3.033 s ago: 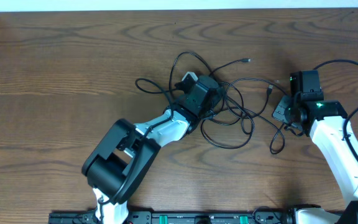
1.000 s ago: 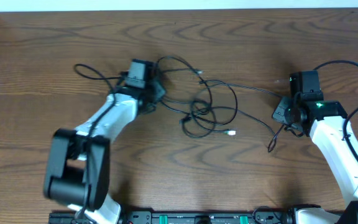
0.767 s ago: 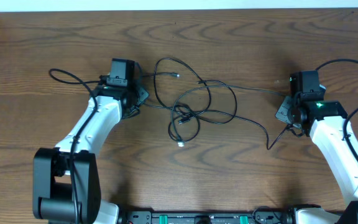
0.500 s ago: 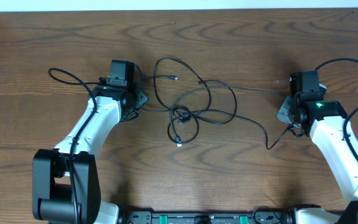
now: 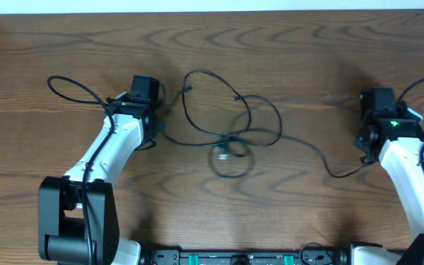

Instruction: Untangle cables

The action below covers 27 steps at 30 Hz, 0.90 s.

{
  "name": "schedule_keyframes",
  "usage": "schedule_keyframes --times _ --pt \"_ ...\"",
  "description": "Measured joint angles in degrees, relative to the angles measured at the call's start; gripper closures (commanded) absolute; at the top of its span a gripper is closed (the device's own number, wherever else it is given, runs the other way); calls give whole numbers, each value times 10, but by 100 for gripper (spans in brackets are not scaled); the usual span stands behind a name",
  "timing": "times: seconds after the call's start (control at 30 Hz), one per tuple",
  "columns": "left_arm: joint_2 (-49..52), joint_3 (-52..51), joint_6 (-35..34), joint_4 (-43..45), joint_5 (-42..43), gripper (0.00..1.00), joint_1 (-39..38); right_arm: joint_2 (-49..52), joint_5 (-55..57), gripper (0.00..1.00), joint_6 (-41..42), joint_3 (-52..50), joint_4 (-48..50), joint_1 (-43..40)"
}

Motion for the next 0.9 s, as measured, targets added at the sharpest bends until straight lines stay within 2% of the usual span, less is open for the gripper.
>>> schedule_keyframes --times 0.23,0.27,0.3,0.33,0.4,0.47,0.53,0.7,0.8,0.9 --pt "0 0 0 -2 -16 91 0 0 -57 99 9 0 22 -5" --pt "0 0 0 -2 -13 86 0 0 -74 99 9 0 25 -5" --pt "0 0 0 -2 0 74 0 0 -89 97 9 0 26 -5" --pt "0 0 -2 -2 19 66 0 0 -111 94 9 0 28 -5" --pt "0 0 0 0 66 45 0 0 -141 84 5 0 34 -5" --pt "0 0 8 0 121 32 0 0 -167 71 -3 0 39 -3" --pt "0 0 17 0 185 24 0 0 -188 61 -5 0 41 -2" --pt "0 0 36 0 304 22 -9 0 -226 53 -13 0 45 -1" --pt "0 0 35 6 334 22 -33 0 -265 51 -23 0 59 -1" --pt "0 0 -2 18 344 22 -65 0 -283 51 -25 0 62 1"
